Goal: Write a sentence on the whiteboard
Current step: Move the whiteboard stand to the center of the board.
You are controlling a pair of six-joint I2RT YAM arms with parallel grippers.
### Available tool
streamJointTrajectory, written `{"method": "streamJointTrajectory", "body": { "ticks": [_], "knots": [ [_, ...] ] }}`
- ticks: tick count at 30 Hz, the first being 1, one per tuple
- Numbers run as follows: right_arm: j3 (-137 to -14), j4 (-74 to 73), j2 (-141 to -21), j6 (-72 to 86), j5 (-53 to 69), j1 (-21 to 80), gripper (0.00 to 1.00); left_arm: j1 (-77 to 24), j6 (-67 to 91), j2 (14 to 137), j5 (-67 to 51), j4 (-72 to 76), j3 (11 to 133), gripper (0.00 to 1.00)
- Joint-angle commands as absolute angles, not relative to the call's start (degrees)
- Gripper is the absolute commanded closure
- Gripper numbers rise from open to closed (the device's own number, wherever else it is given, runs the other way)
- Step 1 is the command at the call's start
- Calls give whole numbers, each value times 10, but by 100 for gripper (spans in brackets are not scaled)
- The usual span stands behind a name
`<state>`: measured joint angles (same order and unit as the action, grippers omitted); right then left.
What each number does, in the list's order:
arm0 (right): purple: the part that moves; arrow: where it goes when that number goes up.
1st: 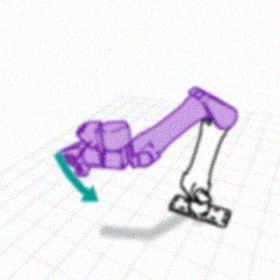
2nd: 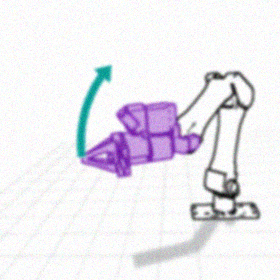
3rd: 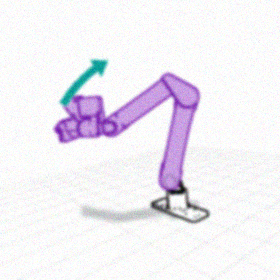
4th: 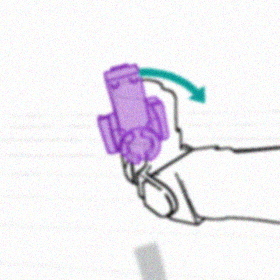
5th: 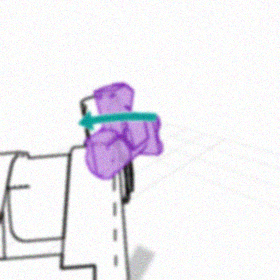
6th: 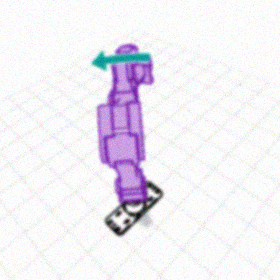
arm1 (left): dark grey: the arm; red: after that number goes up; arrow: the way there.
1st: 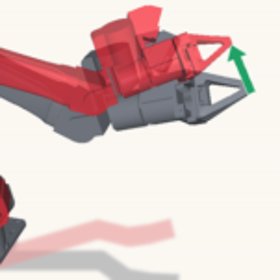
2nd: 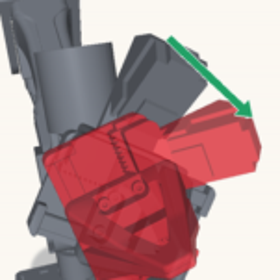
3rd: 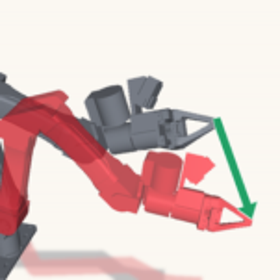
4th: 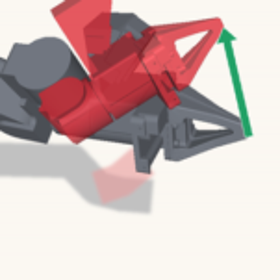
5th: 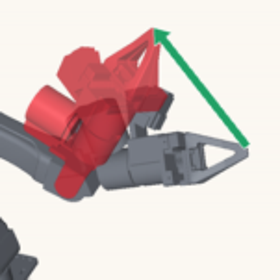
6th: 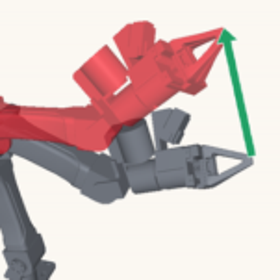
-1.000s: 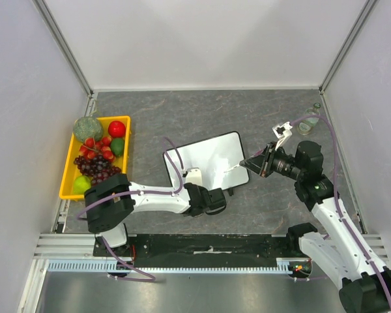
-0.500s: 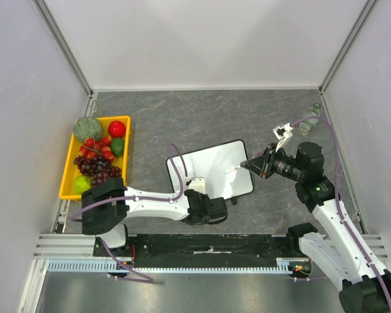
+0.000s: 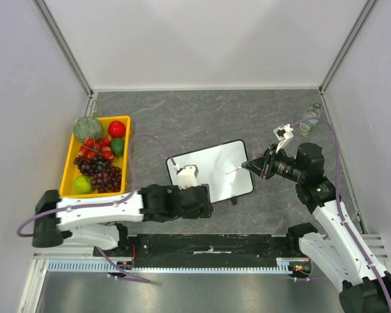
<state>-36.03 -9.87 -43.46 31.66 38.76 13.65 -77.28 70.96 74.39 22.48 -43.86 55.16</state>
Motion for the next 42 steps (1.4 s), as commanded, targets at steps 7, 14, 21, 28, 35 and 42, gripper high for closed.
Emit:
{"method": "streamJointTrajectory", "body": {
  "ticks": [7,14,21,28,35,42],
  "knots": [
    [-373,-184,-360,274,350,134,100,-693,542,507,173,-262,445,10],
    [-329,-209,-297,280,361,134,100,-637,479,492,79,-243,461,9],
    [-298,-218,-268,276,370,134,100,-536,460,486,-28,-224,454,9],
    [-326,-258,-274,237,351,134,100,-454,416,521,-125,-219,479,9],
    [-329,-250,-283,236,334,134,100,-375,381,555,-202,-224,483,9],
    [-348,-235,-318,227,318,134,100,-286,329,556,-279,-242,475,9]
  ]
}}
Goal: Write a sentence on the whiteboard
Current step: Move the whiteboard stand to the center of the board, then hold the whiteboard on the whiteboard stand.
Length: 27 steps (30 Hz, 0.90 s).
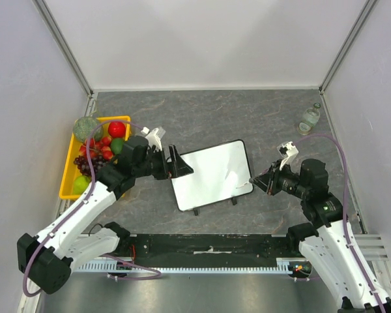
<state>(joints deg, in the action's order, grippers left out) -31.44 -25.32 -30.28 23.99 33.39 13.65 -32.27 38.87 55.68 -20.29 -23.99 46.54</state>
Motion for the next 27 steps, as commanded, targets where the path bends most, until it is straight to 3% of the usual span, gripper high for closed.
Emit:
{"method": "streamJointTrajectory", "body": {
  "ticks": [1,13,27],
  "knots": [
    [-348,-227,-322,229,316,134,100,-272,325,555,-286,-242,469,9],
    [-359,-109,-393,287,280,168,100,-151,323,489,-382,-235,389,8],
    [-425,-51,-504,297,27,460,100,-128,301,393,-346,-337,391,8]
  ]
}}
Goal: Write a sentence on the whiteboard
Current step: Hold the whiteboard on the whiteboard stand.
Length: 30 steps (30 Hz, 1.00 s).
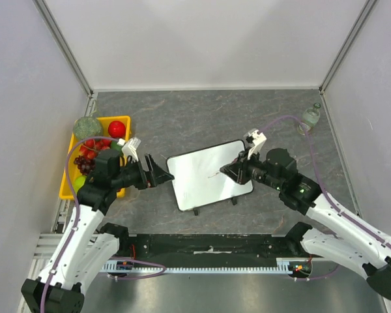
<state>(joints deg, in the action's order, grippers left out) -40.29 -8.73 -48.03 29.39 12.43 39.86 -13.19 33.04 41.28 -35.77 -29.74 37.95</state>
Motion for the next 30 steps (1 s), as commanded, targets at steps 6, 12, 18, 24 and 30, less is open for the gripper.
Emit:
{"method": "streamJointTrajectory", "body": {
  "ticks": [6,12,18,24,30],
  "knots": [
    [-409,-10,-528,296,-90,568,100,-127,322,355,-294,-366,393,9],
    [-396,35,-522,296,-98,583,100,-127,386,339,-341,-278,301,11],
    [-391,21,-499,299,-91,584,100,-127,409,355,-379,-176,243,12],
    [-367,21,-483,313,-96,582,100,-127,399,371,-361,-147,232,11],
    [-362,26,-476,308,-109,583,100,-128,397,399,-352,-84,206,11]
  ]
}}
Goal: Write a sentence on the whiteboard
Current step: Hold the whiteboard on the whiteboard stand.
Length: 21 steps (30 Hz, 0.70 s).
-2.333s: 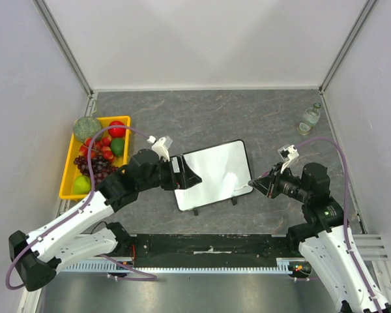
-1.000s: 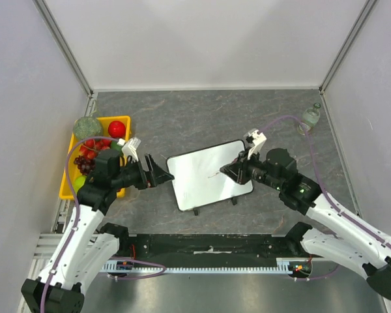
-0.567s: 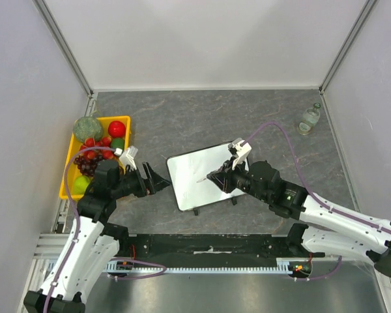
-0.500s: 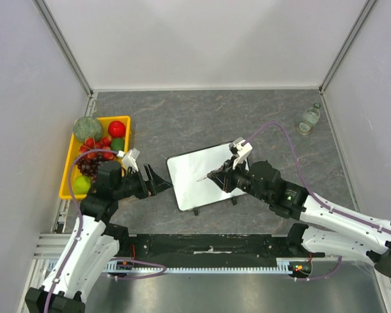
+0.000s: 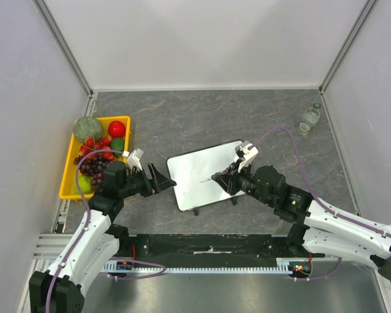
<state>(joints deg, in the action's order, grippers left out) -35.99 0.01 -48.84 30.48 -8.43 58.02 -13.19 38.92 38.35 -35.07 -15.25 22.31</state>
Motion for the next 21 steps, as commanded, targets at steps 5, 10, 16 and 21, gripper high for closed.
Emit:
{"method": "streamJointTrajectory", "body": {
  "ticks": [5,10,16,21],
  "knots": [
    [-374,35,-485,301,-74,565,100,-128,393,435,-355,-36,189,12],
    [-371,61,-504,319,46,477,100,-128,396,457,-391,36,166,12],
    [-358,107,-519,338,132,417,100,-128,391,474,-410,80,158,12],
    [-356,127,-526,338,140,417,100,-128,391,516,-432,143,151,13]
  ]
}}
